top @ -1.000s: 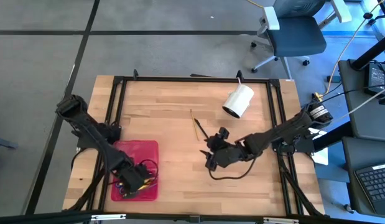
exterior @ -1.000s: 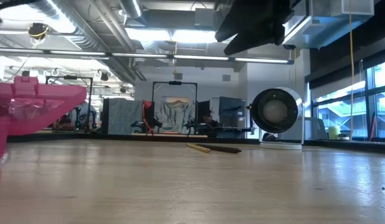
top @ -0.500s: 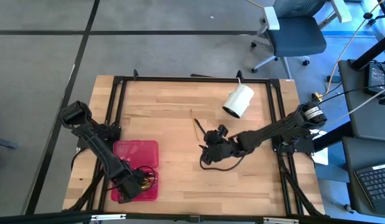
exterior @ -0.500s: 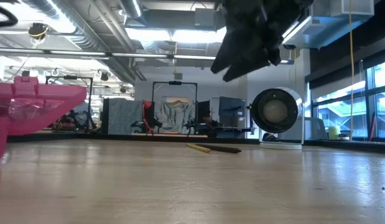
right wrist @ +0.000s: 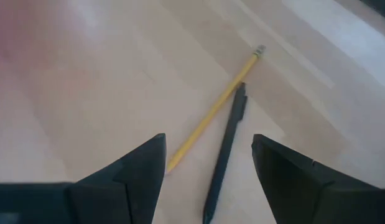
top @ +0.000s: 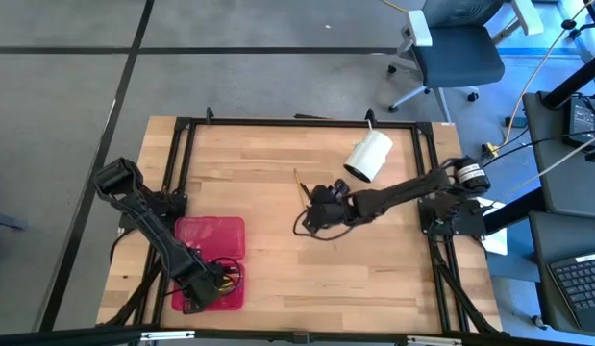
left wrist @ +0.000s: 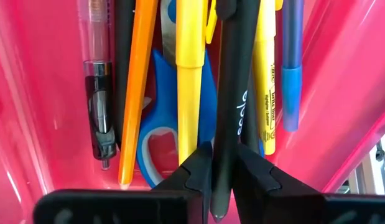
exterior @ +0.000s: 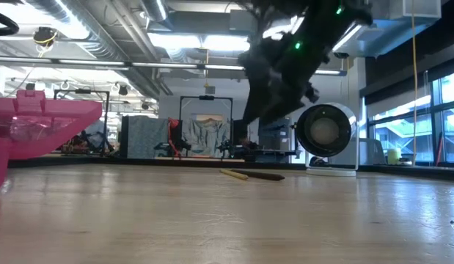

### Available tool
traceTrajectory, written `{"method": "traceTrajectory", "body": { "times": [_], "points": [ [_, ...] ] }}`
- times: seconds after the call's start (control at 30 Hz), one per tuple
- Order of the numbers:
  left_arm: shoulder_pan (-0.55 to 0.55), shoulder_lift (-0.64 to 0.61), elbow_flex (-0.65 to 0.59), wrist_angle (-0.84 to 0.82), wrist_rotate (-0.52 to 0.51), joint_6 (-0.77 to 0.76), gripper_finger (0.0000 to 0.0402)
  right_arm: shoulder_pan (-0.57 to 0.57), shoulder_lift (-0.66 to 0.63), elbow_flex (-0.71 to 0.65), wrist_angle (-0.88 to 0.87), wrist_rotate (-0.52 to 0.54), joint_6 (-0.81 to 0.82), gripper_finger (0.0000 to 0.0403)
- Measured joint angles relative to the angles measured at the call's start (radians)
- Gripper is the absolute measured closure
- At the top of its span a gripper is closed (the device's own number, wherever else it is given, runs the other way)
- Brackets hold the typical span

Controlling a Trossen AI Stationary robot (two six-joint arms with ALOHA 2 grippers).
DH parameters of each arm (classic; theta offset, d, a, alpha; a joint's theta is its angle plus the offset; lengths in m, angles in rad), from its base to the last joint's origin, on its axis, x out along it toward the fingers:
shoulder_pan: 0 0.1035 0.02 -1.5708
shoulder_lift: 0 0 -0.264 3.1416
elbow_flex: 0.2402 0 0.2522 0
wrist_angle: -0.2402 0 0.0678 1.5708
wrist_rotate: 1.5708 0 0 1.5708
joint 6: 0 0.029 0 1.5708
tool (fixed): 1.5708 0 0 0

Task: Pick & place school supplies into a supply box
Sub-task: Put the black pen into the red supply box

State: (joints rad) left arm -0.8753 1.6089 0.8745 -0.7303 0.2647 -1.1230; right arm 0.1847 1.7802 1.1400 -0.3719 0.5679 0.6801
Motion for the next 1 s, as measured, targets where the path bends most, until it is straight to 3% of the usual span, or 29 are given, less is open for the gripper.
{"method": "traceTrajectory", "body": {
  "times": [0.23, 0.47, 0.6, 1.0],
  "points": [
    [0.0, 0.0, 0.0, 0.001, 0.024, 0.0, 0.0354, -0.091, 0.071, 0.0, -0.009, -0.208, 0.022, 0.0161],
    [0.0, 0.0, 0.0, 0.001, 0.06, 0.004, 0.0355, -0.132, 0.131, 0.0, -0.024, -0.216, 0.023, 0.0161],
    [0.0, 0.0, 0.0, 0.001, 0.048, 0.019, 0.0358, -0.14, 0.152, 0.0, -0.025, -0.276, 0.035, 0.0167],
    [0.0, 0.0, 0.0, -0.001, -0.01, -0.025, 0.0331, -0.14, 0.161, 0.002, -0.061, -0.279, 0.046, 0.0235]
  ]
}}
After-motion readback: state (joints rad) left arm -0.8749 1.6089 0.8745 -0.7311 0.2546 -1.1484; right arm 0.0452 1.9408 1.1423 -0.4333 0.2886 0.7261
